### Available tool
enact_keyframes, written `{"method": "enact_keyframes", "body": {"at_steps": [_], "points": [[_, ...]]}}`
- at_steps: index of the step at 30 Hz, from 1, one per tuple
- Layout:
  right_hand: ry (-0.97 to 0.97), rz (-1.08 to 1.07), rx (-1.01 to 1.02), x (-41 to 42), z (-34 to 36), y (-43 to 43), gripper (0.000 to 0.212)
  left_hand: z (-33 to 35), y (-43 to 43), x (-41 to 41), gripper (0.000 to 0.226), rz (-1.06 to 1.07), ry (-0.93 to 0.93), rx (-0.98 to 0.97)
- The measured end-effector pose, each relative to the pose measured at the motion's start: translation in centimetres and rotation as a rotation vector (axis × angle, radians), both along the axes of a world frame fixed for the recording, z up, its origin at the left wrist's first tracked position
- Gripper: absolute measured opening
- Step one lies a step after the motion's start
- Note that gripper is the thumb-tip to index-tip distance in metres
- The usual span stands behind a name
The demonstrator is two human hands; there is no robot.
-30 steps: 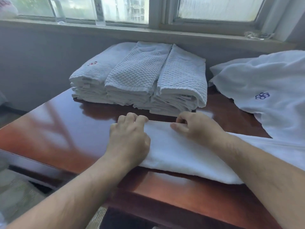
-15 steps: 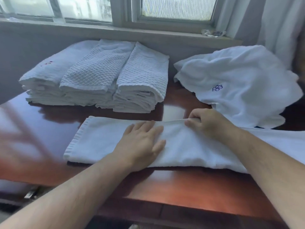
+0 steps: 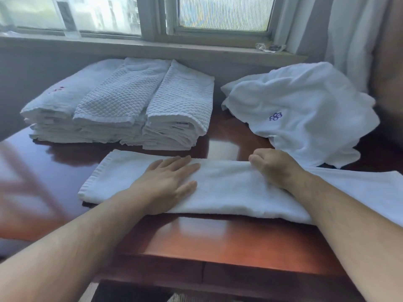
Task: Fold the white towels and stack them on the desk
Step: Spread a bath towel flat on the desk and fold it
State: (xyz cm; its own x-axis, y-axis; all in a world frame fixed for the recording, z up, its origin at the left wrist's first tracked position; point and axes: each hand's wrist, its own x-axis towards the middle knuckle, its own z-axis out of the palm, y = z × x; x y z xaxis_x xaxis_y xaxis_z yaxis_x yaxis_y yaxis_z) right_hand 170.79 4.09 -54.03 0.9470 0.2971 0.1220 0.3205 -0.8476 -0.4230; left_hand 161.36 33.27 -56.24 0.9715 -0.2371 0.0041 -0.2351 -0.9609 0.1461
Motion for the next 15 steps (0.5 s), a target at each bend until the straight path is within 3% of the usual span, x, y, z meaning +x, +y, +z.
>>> {"method": "enact_keyframes", "body": {"at_steps": [5,7,9,12,15], "points": [[-0.209,-0.089,-0.393,-0.7,0.1,1.5,0.023,0.1,-0.3,-0.2,0.060,0.032,0.003,0.031],[-0.315,-0.074,-0.322,-2.0,0.0,3.0,0.029,0.0,-0.2,-0.3,0.058,0.065,-0.018,0.006],[-0.228,0.063,-0.200,-3.8,-0.4,4.5,0.040,-0.1,0.4,-0.4,0.057,0.103,-0.022,-0.020],[0.058,0.298,-0.358,-5.8,-1.8,6.0,0.071,-0.1,2.8,-0.7,0.057,0.220,-0.002,-0.001],[0.153,0.296,-0.410,-5.8,-1.7,7.1,0.077,-0.2,5.6,-1.3,0.058,0.487,-0.009,0.028]]}}
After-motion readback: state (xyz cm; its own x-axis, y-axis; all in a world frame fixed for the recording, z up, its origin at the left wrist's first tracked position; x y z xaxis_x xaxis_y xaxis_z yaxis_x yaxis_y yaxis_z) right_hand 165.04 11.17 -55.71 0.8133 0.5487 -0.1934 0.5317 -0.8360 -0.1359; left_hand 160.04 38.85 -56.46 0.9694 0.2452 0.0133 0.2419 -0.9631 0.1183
